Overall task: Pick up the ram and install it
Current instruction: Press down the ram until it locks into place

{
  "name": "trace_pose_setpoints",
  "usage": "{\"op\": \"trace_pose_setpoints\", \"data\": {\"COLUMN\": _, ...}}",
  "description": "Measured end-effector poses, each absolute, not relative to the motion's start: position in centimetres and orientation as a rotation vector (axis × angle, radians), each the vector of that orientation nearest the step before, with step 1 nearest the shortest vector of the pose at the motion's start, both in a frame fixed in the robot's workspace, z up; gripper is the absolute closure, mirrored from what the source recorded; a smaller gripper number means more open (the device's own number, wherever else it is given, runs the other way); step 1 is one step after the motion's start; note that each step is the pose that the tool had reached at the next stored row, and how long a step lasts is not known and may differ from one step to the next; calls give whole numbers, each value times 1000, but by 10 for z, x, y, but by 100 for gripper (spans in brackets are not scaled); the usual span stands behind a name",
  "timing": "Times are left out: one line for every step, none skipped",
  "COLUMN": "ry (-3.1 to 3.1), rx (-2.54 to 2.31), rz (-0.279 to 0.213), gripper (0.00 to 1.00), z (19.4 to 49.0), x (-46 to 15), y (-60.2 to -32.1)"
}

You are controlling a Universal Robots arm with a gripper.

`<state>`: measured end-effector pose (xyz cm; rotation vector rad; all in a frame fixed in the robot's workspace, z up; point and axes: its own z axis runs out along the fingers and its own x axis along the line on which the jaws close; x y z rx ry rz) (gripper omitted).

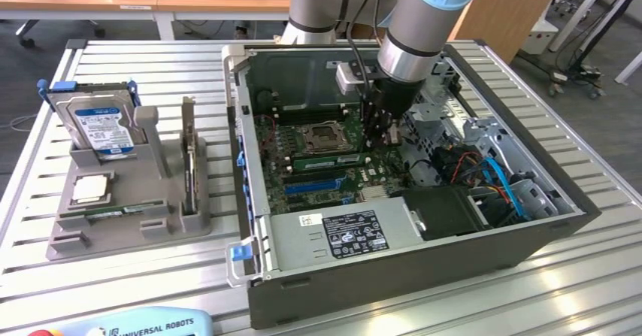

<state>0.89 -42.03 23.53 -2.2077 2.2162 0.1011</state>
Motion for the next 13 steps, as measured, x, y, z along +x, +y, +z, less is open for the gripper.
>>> {"op": "trace_pose_setpoints", "data": {"ry": 2216, "rx": -2208, "rz": 101, "gripper": 90, "z": 235, "x": 9, "y": -420}}
{"op": "trace_pose_setpoints", "data": {"ry": 2216, "rx": -2208, "rz": 101, "gripper": 90, "z": 234, "x": 9, "y": -420}}
{"op": "trace_pose_setpoints", "data": {"ry": 2216, "rx": -2208, "rz": 101, "gripper": 90, "z": 233, "x": 9, "y": -420}}
{"op": "trace_pose_setpoints", "data": {"ry": 2216, "rx": -2208, "rz": 101, "gripper": 90, "z": 233, "x": 9, "y": -420}}
{"op": "trace_pose_setpoints", "data": {"ry": 2216, "rx": -2208, "rz": 101, "gripper": 90, "z": 233, "x": 9, "y": -420}}
{"op": "trace_pose_setpoints", "data": {"ry": 2216, "rx": -2208, "rz": 101, "gripper": 90, "z": 233, "x": 9, "y": -420}}
{"op": "trace_pose_setpoints", "data": {"ry": 2216, "rx": -2208, "rz": 101, "gripper": 90, "z": 233, "x": 9, "y": -420}}
{"op": "trace_pose_setpoints", "data": {"ry": 2216, "rx": -2207, "rz": 101, "gripper": 90, "z": 232, "x": 9, "y": -420}}
{"op": "trace_pose_setpoints", "data": {"ry": 2216, "rx": -2207, "rz": 101, "gripper": 90, "z": 232, "x": 9, "y": -420}}
{"op": "trace_pose_setpoints", "data": {"ry": 2216, "rx": -2208, "rz": 101, "gripper": 90, "z": 232, "x": 9, "y": -420}}
{"op": "trace_pose_setpoints", "data": {"ry": 2216, "rx": -2208, "rz": 101, "gripper": 90, "z": 232, "x": 9, "y": -420}}
{"op": "trace_pose_setpoints", "data": {"ry": 2216, "rx": -2208, "rz": 101, "gripper": 90, "z": 232, "x": 9, "y": -420}}
{"op": "trace_pose_setpoints", "data": {"ry": 2216, "rx": -2208, "rz": 101, "gripper": 90, "z": 232, "x": 9, "y": -420}}
